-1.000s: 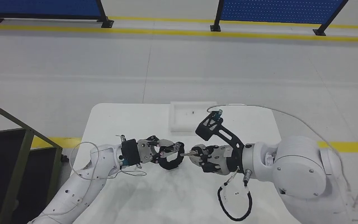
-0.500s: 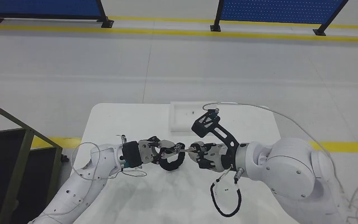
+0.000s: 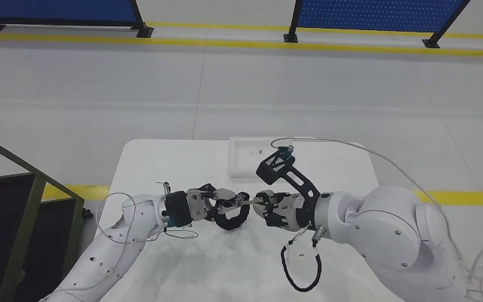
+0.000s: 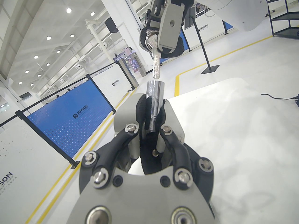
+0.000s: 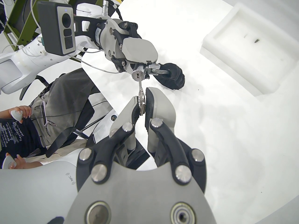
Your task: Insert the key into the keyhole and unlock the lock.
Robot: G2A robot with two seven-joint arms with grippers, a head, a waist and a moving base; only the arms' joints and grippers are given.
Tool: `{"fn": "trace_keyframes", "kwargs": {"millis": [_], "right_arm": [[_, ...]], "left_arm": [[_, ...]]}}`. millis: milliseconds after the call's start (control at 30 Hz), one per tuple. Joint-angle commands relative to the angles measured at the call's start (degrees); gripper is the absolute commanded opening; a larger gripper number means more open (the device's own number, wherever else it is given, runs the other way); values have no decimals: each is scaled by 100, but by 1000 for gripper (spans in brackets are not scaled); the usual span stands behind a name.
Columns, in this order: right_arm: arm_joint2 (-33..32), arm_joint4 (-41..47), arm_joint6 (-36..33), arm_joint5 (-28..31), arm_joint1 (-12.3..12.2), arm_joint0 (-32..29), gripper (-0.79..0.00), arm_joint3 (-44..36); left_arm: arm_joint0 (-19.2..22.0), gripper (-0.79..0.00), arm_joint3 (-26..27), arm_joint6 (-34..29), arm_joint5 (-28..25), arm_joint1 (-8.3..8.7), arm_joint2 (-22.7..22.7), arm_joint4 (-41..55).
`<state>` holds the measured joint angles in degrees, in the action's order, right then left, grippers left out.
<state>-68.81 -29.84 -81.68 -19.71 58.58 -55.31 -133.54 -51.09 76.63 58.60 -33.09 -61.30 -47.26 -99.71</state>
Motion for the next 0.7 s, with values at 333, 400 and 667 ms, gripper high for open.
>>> {"fn": "trace_keyframes", "kwargs": {"millis": [333,400,667], "right_arm": [[38,-19,56,-30,-36,9,-785,2],[41,-24,55,-41,-42,9,-785,-7],[49,17,74,-35,-64,24,-785,-3]], "left_arm": [[-41,-785,21,-13,-21,-13,-43,-19],[-49,-785,27,-15,-22,-15,-49,-24],[-85,-785,58,-35,-27,-20,-77,-49]]}}
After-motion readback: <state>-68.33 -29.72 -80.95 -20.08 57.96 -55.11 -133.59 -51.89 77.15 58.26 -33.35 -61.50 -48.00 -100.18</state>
